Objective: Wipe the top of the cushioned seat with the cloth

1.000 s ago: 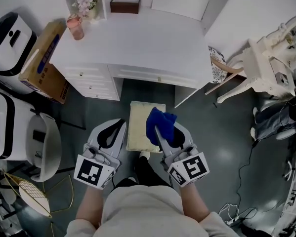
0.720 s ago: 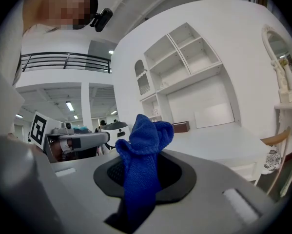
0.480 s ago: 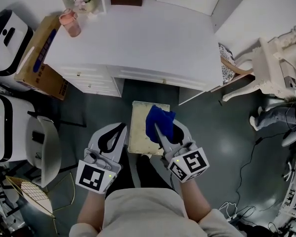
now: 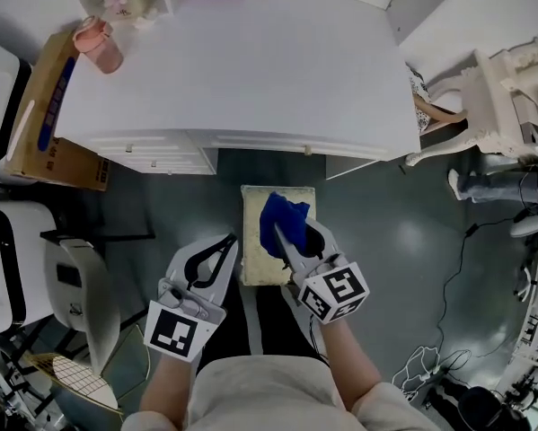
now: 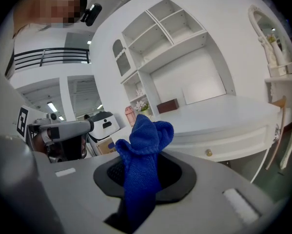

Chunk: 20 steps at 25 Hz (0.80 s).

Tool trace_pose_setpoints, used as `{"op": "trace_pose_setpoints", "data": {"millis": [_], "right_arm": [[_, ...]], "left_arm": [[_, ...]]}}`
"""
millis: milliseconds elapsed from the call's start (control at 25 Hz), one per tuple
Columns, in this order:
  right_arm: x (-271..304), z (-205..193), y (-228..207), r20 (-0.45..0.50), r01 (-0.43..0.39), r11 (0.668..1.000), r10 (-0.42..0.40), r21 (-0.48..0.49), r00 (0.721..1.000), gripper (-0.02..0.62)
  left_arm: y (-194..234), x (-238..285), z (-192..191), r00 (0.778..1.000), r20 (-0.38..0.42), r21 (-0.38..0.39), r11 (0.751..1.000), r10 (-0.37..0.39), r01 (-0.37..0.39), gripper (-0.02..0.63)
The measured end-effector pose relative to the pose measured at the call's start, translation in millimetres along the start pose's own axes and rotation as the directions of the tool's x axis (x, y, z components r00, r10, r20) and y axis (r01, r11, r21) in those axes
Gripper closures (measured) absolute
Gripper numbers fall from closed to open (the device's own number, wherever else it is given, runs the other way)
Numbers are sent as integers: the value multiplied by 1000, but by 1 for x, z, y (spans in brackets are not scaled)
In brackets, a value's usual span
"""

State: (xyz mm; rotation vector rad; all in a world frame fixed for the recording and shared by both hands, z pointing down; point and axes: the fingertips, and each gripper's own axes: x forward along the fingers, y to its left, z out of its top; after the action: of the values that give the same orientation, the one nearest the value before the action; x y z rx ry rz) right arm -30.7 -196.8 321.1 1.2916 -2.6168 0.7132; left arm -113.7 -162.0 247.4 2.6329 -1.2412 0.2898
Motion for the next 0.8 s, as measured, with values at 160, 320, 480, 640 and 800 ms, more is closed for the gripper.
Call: {"op": "trace_pose_setpoints", "data": {"millis": [160, 320, 480, 640, 800], "right_arm": [[35, -36, -14, -50, 27, 998, -24, 49, 998, 502], [70, -75, -30, -102, 53, 997, -46, 61, 994, 502], [99, -119, -43, -157, 64, 994, -49, 86, 986, 502], [124, -164, -60, -210, 84, 990, -59, 111, 976, 502], [142, -204, -74, -263, 99, 987, -63, 128, 963, 502]], "left_arm": [[21, 10, -26, 999, -23, -40, 999, -26, 25, 606], [39, 19, -57, 997, -55, -66, 996, -56, 52, 606], [51, 25, -87, 993, -81, -76, 994, -82, 75, 606], [55, 35, -114, 990, -85, -88, 991, -109, 101, 606], [53, 43, -141, 984, -94, -92, 985, -151, 143, 606]]}}
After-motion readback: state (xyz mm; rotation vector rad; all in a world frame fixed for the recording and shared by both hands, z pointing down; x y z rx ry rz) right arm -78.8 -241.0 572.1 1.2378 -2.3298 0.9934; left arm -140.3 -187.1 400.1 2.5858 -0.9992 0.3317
